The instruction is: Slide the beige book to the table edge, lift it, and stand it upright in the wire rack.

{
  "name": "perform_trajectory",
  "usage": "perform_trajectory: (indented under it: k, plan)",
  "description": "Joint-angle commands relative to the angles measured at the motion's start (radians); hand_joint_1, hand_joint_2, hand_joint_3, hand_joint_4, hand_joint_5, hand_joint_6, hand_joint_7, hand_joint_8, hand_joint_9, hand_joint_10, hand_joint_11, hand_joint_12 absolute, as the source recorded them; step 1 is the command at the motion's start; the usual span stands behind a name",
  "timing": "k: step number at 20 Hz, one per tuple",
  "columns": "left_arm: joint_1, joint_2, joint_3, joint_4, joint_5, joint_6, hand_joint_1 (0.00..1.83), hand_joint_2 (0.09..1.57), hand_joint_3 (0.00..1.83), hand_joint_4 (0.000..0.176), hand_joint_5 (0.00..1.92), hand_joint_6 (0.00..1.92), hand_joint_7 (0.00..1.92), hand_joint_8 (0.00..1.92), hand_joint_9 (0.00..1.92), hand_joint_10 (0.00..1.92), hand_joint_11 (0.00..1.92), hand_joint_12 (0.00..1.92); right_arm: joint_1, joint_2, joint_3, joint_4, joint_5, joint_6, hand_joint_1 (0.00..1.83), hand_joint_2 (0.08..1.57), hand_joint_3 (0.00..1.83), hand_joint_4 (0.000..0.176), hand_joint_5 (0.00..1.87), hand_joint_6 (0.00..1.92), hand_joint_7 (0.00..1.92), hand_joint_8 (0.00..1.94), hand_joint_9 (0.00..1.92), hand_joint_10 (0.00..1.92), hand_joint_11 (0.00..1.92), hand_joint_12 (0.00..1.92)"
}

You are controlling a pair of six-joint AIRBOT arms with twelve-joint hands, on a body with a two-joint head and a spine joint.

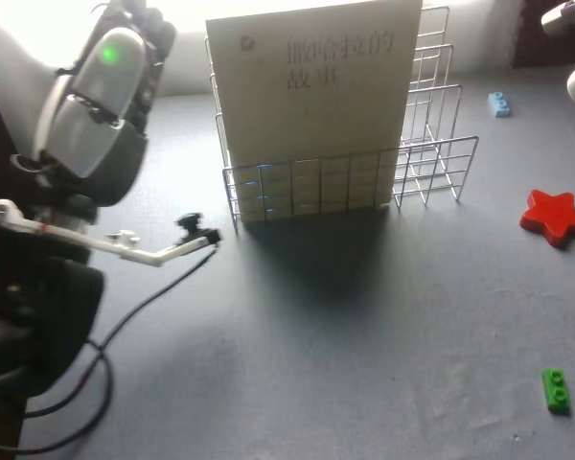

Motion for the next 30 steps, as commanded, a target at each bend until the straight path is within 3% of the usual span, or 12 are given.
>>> perform_trajectory:
  k: [1, 7, 12, 14, 15, 17, 20, 25, 28, 30]
  plan:
    - [0.003, 0.025, -0.002, 0.004, -0.128, -0.001, 0.58, 0.98, 0.01, 0.000, 0.14, 0.00, 0.00, 0.00, 0.03, 0.00, 0.00, 0.12, 0.023, 0.008, -0.001, -0.034, -0.120, 0.000, 0.25, 1.09, 0.00, 0.000, 0.22, 0.00, 0.22, 0.00, 0.22, 0.00, 0.00, 0.51]
    - [0.086, 0.286, -0.209, -0.001, -0.129, 0.128, 0.60, 1.00, 0.00, 0.000, 0.15, 0.00, 0.02, 0.00, 0.05, 0.00, 0.00, 0.14, 0.062, 0.006, -0.001, -0.034, -0.158, 0.006, 0.24, 1.09, 0.00, 0.000, 0.23, 0.00, 0.25, 0.00, 0.24, 0.01, 0.00, 0.59]
    - [0.165, 0.544, -0.389, 0.002, -0.091, 0.345, 0.55, 1.01, 0.00, 0.000, 0.13, 0.00, 0.00, 0.00, 0.04, 0.00, 0.00, 0.08, 0.099, 0.003, -0.001, -0.034, -0.195, 0.029, 0.22, 1.08, 0.00, 0.000, 0.25, 0.00, 0.25, 0.00, 0.24, 0.00, 0.00, 0.61]
    - [0.183, 0.611, -0.424, 0.022, -0.058, 0.406, 0.53, 1.03, 0.01, 0.000, 0.13, 0.00, 0.00, 0.00, 0.04, 0.00, 0.00, 0.06, 0.102, 0.002, -0.001, 0.029, -0.175, 0.007, 0.23, 1.08, 0.00, 0.000, 0.26, 0.00, 0.27, 0.00, 0.26, 0.00, 0.00, 0.64]
    - [0.191, 0.635, -0.430, 0.055, -0.034, 0.427, 0.53, 1.03, 0.01, 0.000, 0.13, 0.00, 0.00, 0.00, 0.04, 0.00, 0.00, 0.06, 0.106, 0.002, -0.001, 0.091, -0.160, -0.041, 0.23, 1.08, 0.00, 0.000, 0.26, 0.00, 0.27, 0.00, 0.26, 0.00, 0.00, 0.64]
    - [0.203, 0.702, -0.421, 0.234, 0.070, 0.479, 0.60, 1.02, 0.00, 0.000, 0.15, 0.01, 0.00, 0.00, 0.05, 0.00, 0.01, 0.06, 0.118, -0.002, -0.002, 0.274, -0.105, -0.172, 0.23, 1.09, 0.00, 0.000, 0.26, 0.00, 0.26, 0.00, 0.26, 0.00, 0.00, 0.64]
    - [0.201, 0.780, -0.408, 0.482, 0.206, 0.518, 0.60, 1.00, 0.00, 0.000, 0.16, 0.00, 0.02, 0.00, 0.07, 0.00, 0.00, 0.18, 0.126, -0.010, -0.002, 0.369, -0.084, -0.239, 0.20, 1.09, 0.00, 0.000, 0.24, 0.00, 0.23, 0.00, 0.22, 0.00, 0.00, 0.58]
    - [0.194, 0.869, -0.426, 0.669, 0.317, 0.559, 0.56, 0.99, 0.00, 0.000, 0.15, 0.00, 0.08, 0.00, 0.11, 0.00, 0.00, 0.26, 0.147, -0.011, -0.001, 0.520, -0.088, -0.406, 0.19, 1.10, 0.00, 0.000, 0.24, 0.00, 0.25, 0.00, 0.25, 0.00, 0.00, 0.70]
    - [0.108, 0.915, -0.456, 0.778, 0.410, 0.606, 0.50, 1.05, 0.01, 0.000, 0.20, 0.00, 0.15, 0.01, 0.15, 0.01, 0.00, 0.33, 0.148, -0.011, 0.003, 0.593, -0.096, -0.452, 0.15, 1.14, 0.01, 0.000, 0.28, 0.01, 0.29, 0.01, 0.28, 0.01, 0.00, 0.76]
    - [0.044, 0.943, -0.478, 0.841, 0.471, 0.623, 0.45, 1.10, 0.01, 0.000, 0.25, 0.01, 0.21, 0.01, 0.20, 0.01, 0.00, 0.52, 0.150, -0.012, 0.005, 0.629, -0.101, -0.496, 0.17, 1.17, 0.01, 0.000, 0.34, 0.01, 0.34, 0.01, 0.32, 0.01, 0.00, 0.84]
